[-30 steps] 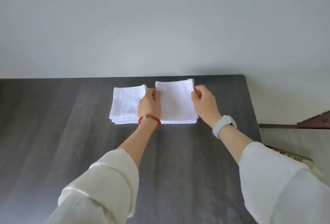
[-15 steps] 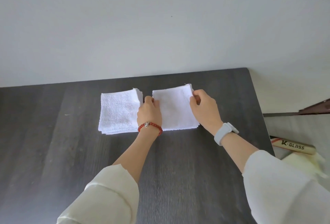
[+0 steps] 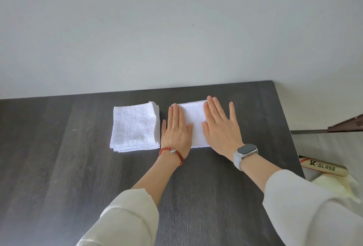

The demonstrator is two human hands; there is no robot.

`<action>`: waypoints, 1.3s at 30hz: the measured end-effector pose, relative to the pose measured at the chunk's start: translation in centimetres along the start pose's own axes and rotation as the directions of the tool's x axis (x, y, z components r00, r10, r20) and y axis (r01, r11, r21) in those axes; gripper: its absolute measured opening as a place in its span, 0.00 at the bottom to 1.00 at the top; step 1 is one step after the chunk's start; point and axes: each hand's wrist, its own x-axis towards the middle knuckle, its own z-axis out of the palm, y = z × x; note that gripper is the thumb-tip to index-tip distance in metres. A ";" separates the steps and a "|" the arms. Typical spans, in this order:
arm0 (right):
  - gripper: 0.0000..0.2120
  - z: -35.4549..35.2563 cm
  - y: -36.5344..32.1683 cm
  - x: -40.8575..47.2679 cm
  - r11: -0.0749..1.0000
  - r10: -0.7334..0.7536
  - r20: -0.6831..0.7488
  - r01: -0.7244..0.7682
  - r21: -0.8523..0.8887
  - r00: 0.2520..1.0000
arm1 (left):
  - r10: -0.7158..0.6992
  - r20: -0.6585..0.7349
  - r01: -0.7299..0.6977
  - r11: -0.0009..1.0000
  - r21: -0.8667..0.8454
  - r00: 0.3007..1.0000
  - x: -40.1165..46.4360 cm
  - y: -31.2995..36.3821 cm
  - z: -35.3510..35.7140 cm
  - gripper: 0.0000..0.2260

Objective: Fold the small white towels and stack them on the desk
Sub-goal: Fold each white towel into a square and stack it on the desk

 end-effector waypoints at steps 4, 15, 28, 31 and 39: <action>0.28 -0.6 0.3 0.0 1.000 -0.008 0.100 0.005 0.029 0.995 | -0.015 0.103 0.021 0.998 -0.053 0.995 0.0 0.5 -0.6 0.26; 0.17 -10.5 -0.8 -5.3 0.864 0.072 -0.041 -0.042 0.502 0.997 | 0.056 -0.180 -0.091 0.977 -0.194 0.982 -5.2 2.5 -9.9 0.18; 0.12 -19.2 1.1 -30.9 0.780 0.377 -0.260 -0.154 0.606 0.889 | 0.137 -0.301 -0.302 0.729 -0.614 0.944 -26.9 12.7 -14.1 0.11; 0.12 -19.7 3.8 -39.0 0.764 0.483 -0.289 -0.236 0.601 0.826 | 0.279 -0.275 -0.389 0.729 -0.564 0.920 -31.3 17.3 -12.1 0.11; 0.10 -19.7 13.2 -63.3 0.595 0.782 -0.306 -0.506 0.625 0.543 | 0.707 -0.133 -0.672 0.571 -0.471 0.694 -43.2 36.1 -3.7 0.11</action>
